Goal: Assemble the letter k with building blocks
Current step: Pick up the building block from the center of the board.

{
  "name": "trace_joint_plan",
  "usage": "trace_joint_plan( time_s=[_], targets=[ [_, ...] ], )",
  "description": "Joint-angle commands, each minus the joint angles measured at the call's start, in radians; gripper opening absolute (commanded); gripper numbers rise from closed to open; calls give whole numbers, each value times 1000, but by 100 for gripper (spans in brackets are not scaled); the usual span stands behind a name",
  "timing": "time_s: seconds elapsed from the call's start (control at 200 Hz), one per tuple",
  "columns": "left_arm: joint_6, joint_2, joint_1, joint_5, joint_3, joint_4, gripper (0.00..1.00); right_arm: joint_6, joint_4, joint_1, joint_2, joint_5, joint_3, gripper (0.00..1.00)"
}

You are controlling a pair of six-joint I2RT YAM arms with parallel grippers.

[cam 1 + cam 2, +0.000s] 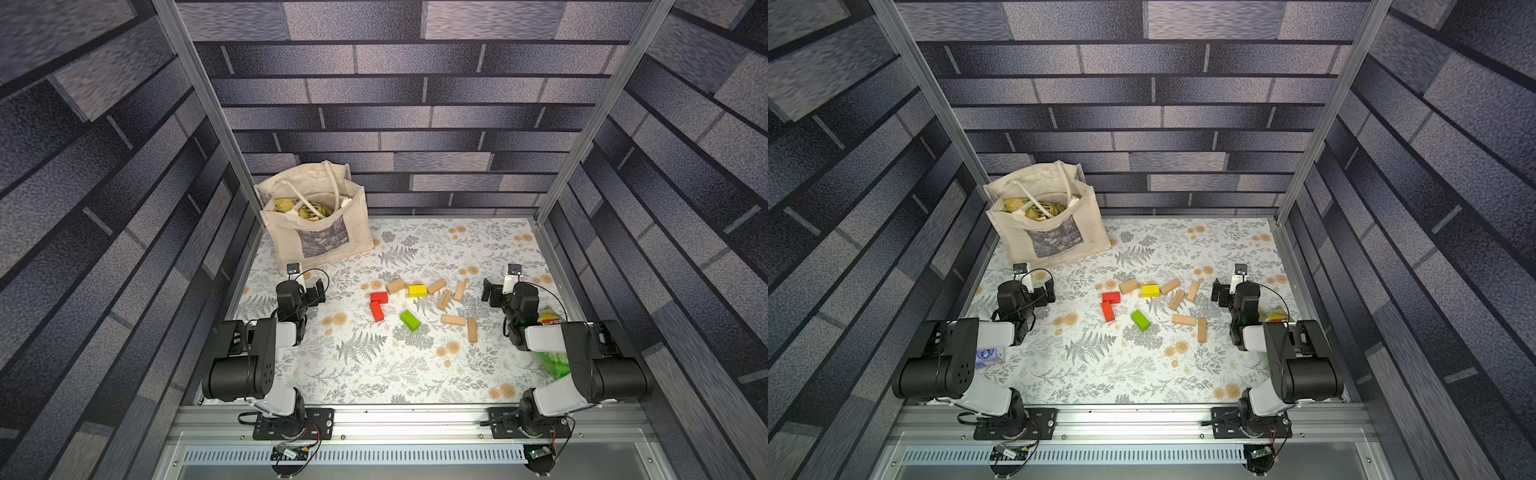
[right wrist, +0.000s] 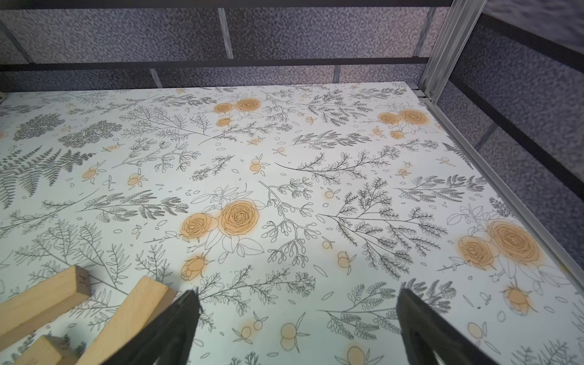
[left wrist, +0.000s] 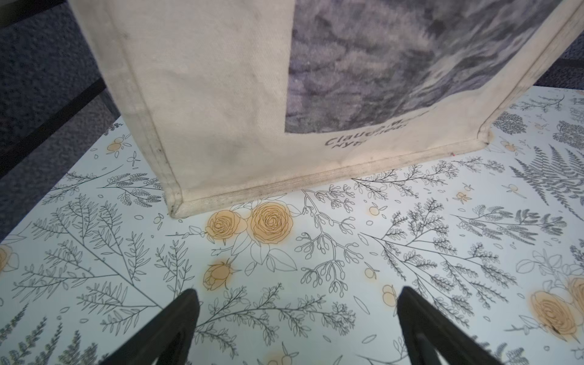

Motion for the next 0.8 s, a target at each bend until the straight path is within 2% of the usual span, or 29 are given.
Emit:
trace_joint_plan(
  time_s=[0.0, 0.796],
  targets=[
    [-14, 6, 4, 7, 21, 17, 100, -11, 19, -4, 9, -8, 16, 100],
    [-19, 6, 11, 17, 26, 13, 100, -12, 16, -5, 9, -9, 16, 100]
  ],
)
